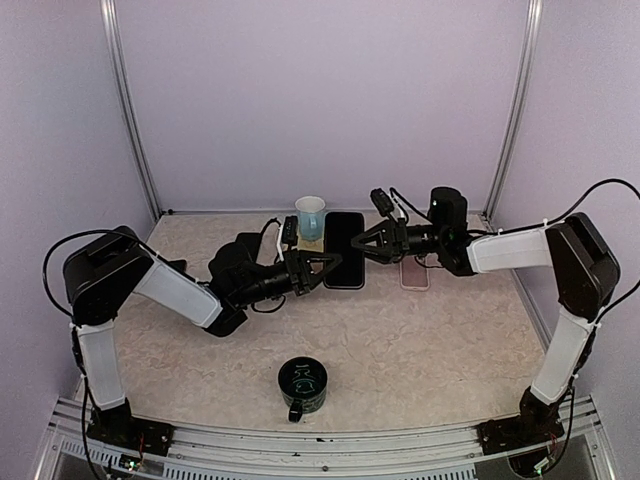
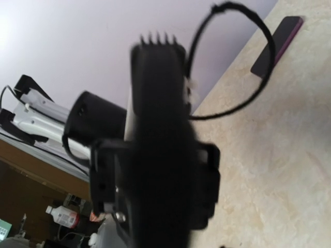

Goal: Put the phone into the phone case
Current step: Pass from the left arm to the right

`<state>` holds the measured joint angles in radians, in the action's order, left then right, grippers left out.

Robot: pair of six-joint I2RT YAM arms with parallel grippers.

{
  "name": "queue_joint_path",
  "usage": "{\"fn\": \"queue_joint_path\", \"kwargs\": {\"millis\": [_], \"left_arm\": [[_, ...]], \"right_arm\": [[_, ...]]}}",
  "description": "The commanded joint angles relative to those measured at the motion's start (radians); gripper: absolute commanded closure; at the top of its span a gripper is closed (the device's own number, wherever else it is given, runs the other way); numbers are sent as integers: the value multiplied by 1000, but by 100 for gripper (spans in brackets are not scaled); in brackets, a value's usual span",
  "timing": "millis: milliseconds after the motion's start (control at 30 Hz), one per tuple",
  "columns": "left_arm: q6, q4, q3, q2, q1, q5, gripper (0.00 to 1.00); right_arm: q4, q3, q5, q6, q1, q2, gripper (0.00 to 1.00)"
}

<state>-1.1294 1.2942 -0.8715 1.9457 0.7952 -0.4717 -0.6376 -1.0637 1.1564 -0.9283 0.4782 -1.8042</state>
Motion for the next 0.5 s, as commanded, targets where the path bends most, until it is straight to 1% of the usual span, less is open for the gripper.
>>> {"fn": "queue_joint_path", "kwargs": {"millis": [0,100,233,467], "left_arm": [[-4,99,-30,7,12,38,100],[9,93,-19,1,13,67,100],[42,80,1,-25,15,114,100],[56,70,-10,-30,16,114,100]], "right_arm": [[-64,-9,-28,-23,11,11,63],[-63,-12,-25,-29,14,7,74],[-62,-6,-22,-36,16,2,73],[-54,-14,-16,-36,26,-12,74]]}}
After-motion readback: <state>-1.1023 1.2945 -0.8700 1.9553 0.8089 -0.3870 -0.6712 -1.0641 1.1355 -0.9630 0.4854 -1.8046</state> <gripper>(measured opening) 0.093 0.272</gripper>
